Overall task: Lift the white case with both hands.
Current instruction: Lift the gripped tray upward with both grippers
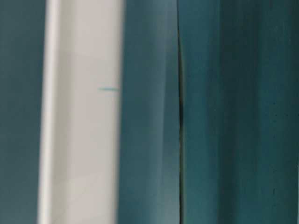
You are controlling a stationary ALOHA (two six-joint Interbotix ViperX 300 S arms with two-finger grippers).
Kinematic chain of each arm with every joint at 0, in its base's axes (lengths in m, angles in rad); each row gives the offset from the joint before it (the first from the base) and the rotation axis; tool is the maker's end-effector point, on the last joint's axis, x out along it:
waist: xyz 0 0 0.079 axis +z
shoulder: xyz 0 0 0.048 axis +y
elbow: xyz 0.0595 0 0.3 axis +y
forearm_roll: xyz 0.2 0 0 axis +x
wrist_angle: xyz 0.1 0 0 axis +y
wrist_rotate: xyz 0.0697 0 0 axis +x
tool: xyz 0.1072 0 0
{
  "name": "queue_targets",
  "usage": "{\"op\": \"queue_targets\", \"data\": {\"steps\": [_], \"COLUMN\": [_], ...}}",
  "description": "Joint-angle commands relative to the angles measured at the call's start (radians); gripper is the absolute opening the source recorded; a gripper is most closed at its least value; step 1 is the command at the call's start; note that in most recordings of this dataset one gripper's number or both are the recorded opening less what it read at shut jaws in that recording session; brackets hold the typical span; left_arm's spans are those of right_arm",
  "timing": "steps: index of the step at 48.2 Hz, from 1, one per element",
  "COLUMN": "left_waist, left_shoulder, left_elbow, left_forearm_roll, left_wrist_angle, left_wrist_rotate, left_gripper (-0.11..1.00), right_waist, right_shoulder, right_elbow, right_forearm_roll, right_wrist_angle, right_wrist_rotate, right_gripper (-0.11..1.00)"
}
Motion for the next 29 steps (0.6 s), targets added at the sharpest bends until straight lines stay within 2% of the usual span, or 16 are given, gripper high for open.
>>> {"op": "queue_targets", "data": {"steps": [1, 16, 29], "left_waist": [0.002, 0.003, 0.009], "left_shoulder": [0.012, 0.011, 0.003], "left_elbow": [-0.074, -0.187, -0.296], "left_forearm_roll": [0.005, 0.005, 0.005], "left_wrist_angle": [0.005, 0.074, 0.181], "left_wrist_rotate": [0.002, 0.002, 0.003], "left_gripper": [0.09, 0.08, 0.08], "right_waist": [-0.014, -0.023, -0.032], "right_shoulder": [0.008, 0.008, -0.003], "right_elbow": [-0.084, -0.210, -0.247], "right_forearm_roll": [0.003, -0.002, -0.011], "right_wrist_angle": [0.018, 0.118, 0.147], "right_wrist_rotate": [0.006, 0.006, 0.006], "right_gripper": [0.10, 0.10, 0.10]}}
